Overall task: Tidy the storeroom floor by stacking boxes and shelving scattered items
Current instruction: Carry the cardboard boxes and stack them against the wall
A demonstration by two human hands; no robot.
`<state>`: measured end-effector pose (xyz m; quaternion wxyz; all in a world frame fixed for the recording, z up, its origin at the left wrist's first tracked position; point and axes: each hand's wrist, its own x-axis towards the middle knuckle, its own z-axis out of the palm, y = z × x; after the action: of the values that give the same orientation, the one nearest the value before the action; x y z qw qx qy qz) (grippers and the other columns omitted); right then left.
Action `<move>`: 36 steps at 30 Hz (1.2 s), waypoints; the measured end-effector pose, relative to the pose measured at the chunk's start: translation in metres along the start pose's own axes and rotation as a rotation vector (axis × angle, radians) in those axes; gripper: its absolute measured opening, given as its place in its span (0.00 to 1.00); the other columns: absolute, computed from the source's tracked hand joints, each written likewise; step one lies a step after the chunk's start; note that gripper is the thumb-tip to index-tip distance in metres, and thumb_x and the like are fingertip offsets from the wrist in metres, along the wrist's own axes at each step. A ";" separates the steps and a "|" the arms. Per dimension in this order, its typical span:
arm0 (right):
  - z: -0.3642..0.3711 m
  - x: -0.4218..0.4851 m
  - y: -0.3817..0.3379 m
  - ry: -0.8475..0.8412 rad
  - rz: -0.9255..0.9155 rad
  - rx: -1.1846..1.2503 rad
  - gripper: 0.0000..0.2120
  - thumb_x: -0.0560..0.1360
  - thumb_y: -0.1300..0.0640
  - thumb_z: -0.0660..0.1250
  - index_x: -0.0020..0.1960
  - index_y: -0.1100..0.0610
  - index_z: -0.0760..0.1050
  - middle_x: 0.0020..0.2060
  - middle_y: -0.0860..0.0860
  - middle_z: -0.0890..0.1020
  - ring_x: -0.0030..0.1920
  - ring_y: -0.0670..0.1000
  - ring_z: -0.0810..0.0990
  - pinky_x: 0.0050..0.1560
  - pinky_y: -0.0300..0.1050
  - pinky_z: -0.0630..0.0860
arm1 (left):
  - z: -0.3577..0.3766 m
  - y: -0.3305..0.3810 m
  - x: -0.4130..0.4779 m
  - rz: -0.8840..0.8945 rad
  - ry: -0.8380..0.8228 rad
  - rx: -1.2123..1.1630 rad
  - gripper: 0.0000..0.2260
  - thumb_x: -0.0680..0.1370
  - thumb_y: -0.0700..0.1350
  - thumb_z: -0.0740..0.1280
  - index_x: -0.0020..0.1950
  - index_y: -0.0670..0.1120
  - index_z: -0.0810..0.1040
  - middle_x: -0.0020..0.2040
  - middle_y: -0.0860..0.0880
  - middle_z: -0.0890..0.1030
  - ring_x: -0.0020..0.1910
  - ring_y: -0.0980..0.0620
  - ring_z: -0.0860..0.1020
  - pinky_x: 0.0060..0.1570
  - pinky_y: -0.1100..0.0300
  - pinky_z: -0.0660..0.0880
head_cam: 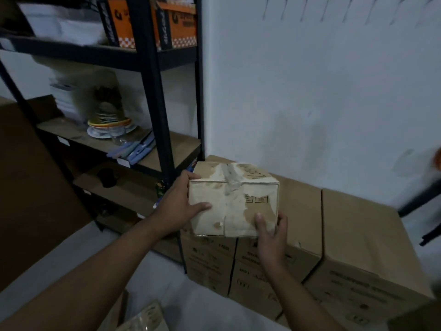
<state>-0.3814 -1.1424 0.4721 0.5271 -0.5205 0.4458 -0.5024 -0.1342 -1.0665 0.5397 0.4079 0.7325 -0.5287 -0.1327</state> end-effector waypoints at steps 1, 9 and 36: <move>0.002 0.004 0.003 -0.008 0.004 -0.017 0.21 0.78 0.49 0.72 0.68 0.44 0.68 0.58 0.41 0.81 0.54 0.39 0.82 0.46 0.32 0.80 | 0.001 -0.003 0.006 -0.006 -0.004 0.024 0.30 0.68 0.58 0.80 0.60 0.60 0.64 0.62 0.57 0.74 0.58 0.56 0.75 0.52 0.53 0.77; 0.022 0.030 0.006 -0.203 -0.020 -0.574 0.23 0.78 0.43 0.70 0.66 0.42 0.62 0.52 0.38 0.77 0.50 0.46 0.83 0.40 0.40 0.76 | 0.003 -0.053 0.050 -0.141 -0.069 0.166 0.22 0.75 0.52 0.75 0.59 0.62 0.65 0.61 0.50 0.77 0.54 0.49 0.79 0.49 0.50 0.79; 0.146 0.200 0.035 -0.473 -0.123 -1.242 0.30 0.83 0.49 0.59 0.81 0.36 0.53 0.72 0.54 0.74 0.66 0.59 0.76 0.59 0.50 0.76 | 0.019 -0.132 0.182 -0.023 -0.448 0.651 0.42 0.79 0.51 0.70 0.84 0.50 0.46 0.84 0.49 0.43 0.82 0.48 0.43 0.78 0.53 0.57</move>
<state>-0.2145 -1.3279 0.4567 0.1834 -0.8481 0.4941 -0.0539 0.0157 -1.2220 0.4733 0.0273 0.7824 -0.6106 -0.1191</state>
